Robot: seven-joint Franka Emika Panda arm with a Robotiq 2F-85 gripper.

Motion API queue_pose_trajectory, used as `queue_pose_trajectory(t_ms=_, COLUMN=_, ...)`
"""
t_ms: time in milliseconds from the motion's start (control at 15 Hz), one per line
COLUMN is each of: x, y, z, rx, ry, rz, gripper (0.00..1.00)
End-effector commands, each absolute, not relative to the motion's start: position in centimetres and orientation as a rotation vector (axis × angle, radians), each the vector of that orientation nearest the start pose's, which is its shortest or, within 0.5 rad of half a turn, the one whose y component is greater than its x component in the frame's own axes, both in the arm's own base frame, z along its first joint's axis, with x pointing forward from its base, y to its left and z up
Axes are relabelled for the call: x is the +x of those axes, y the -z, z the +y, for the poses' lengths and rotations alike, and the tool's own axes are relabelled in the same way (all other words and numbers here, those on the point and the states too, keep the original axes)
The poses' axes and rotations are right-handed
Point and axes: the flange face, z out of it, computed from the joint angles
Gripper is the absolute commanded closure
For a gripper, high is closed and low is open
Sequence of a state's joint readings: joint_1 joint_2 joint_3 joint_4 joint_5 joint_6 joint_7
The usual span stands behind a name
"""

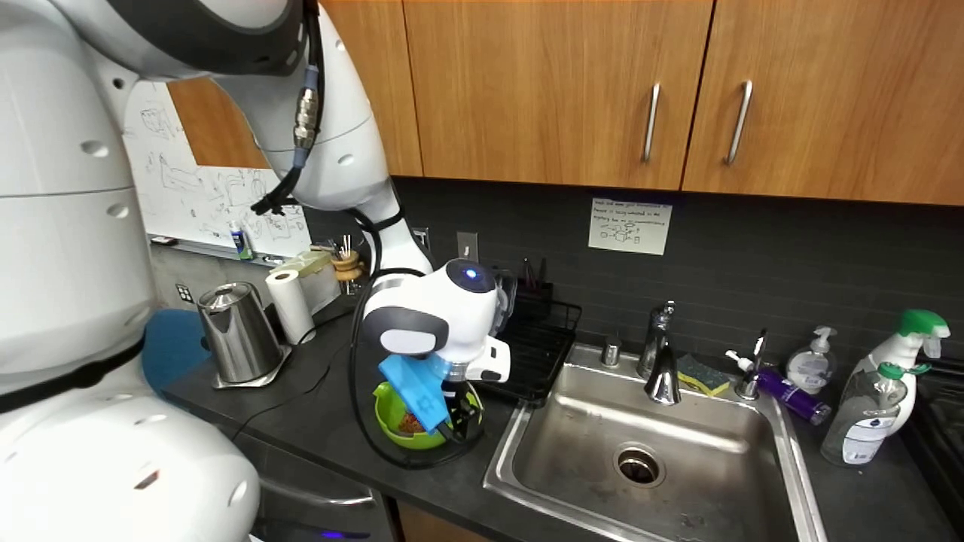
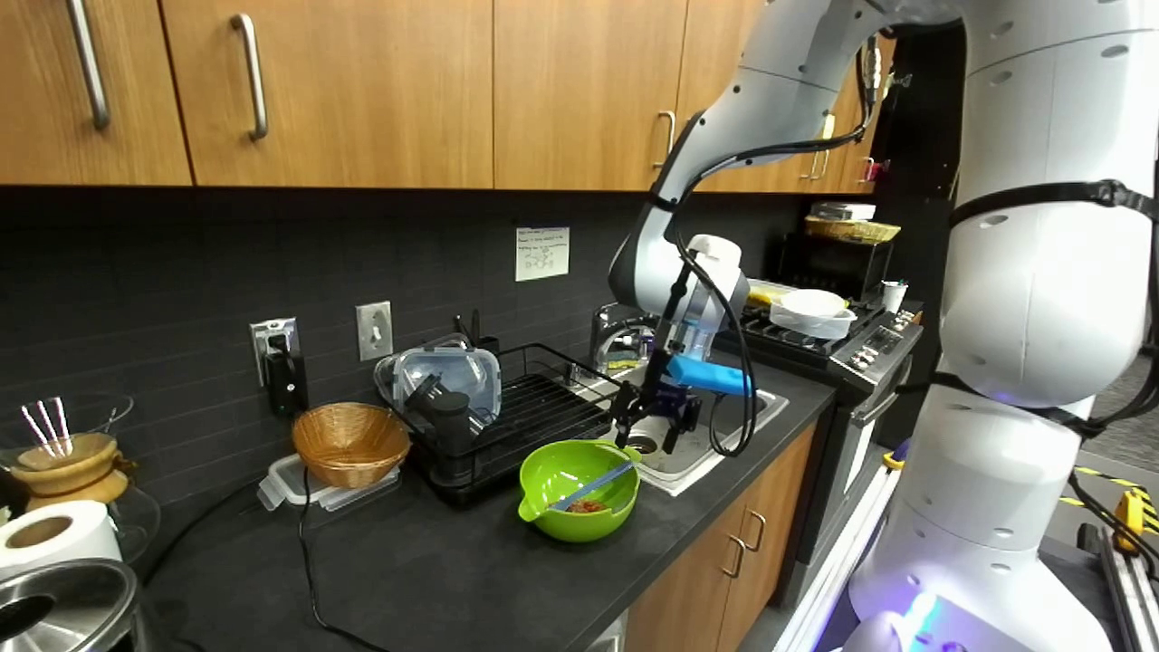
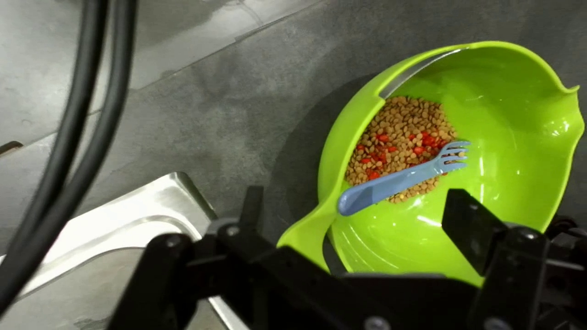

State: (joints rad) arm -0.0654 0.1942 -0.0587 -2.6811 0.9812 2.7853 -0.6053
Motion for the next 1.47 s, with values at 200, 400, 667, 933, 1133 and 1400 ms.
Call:
queue_pose_trajectory(t_ms=200, x=38.4, y=-16.0, z=-7.1, rx=-2.797, ry=0.041, rz=0.580, gripper=0.00)
queue_pose_trajectory(t_ms=400, x=39.3, y=-15.7, z=-6.5, rx=-2.807, ry=0.027, rz=0.543, gripper=0.00)
queue_pose_trajectory(t_ms=667, x=40.6, y=-14.9, z=-6.2, rx=-2.829, ry=0.003, rz=0.471, gripper=0.00)
queue_pose_trajectory(t_ms=933, x=41.6, y=-14.2, z=-5.6, rx=-2.862, ry=-0.026, rz=0.425, gripper=0.00)
queue_pose_trajectory(t_ms=1133, x=41.8, y=-14.0, z=-5.3, rx=-2.885, ry=-0.044, rz=0.416, gripper=0.00)
queue_pose_trajectory(t_ms=1400, x=41.8, y=-14.4, z=-5.3, rx=-2.911, ry=-0.053, rz=0.439, gripper=0.00)
